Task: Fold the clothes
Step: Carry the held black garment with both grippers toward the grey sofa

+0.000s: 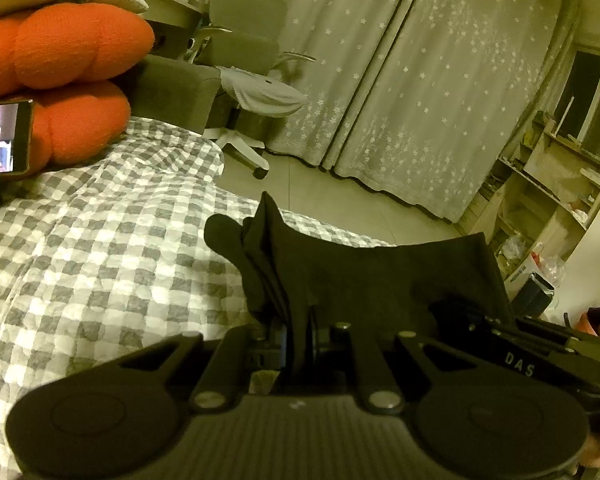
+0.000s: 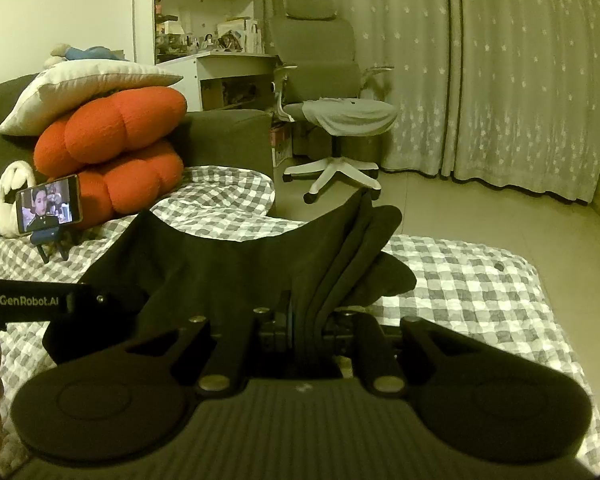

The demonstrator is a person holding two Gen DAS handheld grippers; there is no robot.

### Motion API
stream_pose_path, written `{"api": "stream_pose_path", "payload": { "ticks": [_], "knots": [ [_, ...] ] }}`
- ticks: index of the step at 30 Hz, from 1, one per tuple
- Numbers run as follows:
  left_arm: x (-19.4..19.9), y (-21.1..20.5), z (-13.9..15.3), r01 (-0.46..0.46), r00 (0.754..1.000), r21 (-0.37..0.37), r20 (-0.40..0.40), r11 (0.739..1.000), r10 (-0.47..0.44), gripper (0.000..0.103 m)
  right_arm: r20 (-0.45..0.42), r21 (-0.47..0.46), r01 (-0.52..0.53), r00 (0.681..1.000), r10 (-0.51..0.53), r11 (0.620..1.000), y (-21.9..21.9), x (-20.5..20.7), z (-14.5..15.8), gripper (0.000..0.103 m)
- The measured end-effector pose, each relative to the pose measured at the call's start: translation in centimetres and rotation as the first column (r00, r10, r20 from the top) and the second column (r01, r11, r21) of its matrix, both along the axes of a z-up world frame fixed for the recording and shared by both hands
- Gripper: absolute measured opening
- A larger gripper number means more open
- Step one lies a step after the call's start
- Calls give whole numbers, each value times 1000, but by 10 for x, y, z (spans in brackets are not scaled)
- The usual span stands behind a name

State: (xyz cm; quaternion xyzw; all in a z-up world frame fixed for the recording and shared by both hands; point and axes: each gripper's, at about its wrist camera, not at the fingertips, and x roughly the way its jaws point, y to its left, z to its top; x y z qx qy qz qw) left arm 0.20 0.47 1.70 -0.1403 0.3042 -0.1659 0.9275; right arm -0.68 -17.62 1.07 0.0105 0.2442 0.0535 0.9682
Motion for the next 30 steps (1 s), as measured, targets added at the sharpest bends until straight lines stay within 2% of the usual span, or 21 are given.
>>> {"api": "stream_pose_path", "payload": {
  "ticks": [10,23,30],
  "knots": [
    [-10,5,5,-5,1000,4,13,1000,5,10,7,-15,8,1000,-8,1000,8,-3,5,13],
    [-46,33,14,-69,998,7,12,998,69,10,10,-60,-64,998,65,996,35,-14,12,13],
    [-70,39,14,-102,994,54,45,993,100,10,5,-105,-103,995,104,989,54,-24,14,13]
  ]
}}
